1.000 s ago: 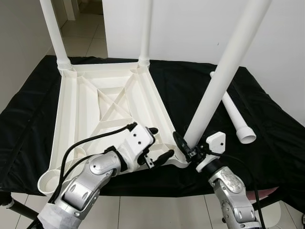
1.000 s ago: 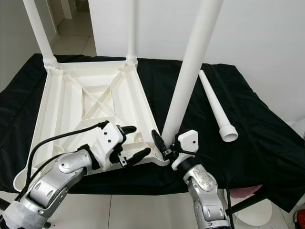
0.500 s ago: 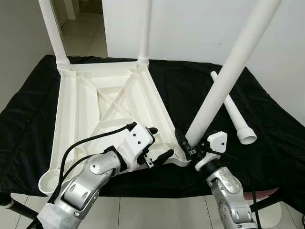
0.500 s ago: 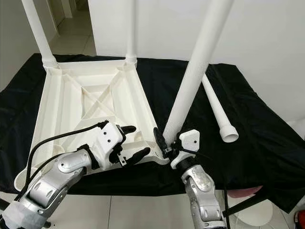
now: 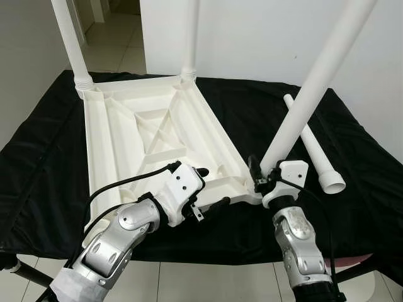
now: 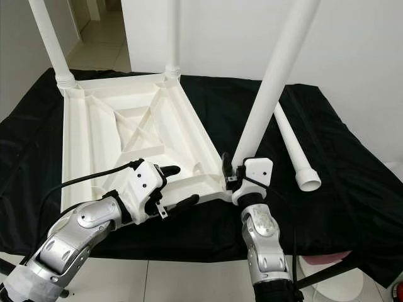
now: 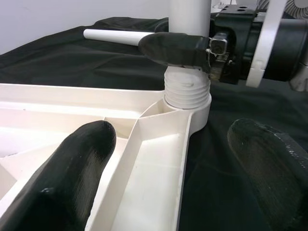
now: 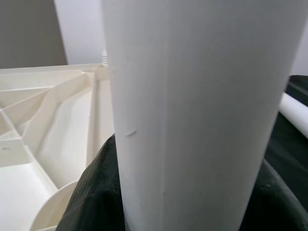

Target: Building children table

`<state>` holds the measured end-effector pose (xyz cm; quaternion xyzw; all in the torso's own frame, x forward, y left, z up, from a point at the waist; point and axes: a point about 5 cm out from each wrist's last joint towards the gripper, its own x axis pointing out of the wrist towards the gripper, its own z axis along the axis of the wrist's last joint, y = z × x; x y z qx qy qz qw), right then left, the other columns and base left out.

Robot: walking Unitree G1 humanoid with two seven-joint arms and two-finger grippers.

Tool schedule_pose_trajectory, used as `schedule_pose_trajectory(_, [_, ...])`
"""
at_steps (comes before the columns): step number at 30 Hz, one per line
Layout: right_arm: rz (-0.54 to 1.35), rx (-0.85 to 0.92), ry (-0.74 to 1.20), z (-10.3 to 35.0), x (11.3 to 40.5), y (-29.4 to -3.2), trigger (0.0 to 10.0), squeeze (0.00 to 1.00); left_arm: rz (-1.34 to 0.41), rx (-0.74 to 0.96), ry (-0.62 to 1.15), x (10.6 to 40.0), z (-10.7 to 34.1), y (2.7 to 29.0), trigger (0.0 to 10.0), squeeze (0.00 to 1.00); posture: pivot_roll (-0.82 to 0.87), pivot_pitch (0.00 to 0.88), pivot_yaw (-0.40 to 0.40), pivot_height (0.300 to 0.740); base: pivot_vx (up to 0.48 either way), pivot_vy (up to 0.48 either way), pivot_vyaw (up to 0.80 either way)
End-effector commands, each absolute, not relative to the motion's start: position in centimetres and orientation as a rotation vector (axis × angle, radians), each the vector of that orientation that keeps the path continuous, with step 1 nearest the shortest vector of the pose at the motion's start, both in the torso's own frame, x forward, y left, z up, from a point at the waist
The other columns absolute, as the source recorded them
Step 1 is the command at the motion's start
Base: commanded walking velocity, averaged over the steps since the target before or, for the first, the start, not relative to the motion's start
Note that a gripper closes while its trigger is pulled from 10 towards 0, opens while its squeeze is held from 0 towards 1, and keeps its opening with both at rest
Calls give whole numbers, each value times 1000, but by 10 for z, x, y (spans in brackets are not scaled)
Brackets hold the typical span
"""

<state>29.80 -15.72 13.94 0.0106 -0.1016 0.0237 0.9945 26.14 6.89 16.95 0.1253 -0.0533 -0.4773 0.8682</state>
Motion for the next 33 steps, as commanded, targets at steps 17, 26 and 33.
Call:
schedule_pose_trajectory(17, [-288,89,77,83,300,-179,10000,0,-1057,275,-108,260,167,64,10000,0,74,62,-47,740,0,0,0])
schedule_pose_trajectory(26, [-254,128,15,90,303,-172,10000,90,-1067,275,-106,258,166,63,10000,0,72,58,-47,740,0,0,0])
schedule_pose_trajectory(33, [-154,90,-121,106,302,-166,10000,1000,-1069,274,-104,257,165,62,10000,0,72,60,-49,740,0,0,0])
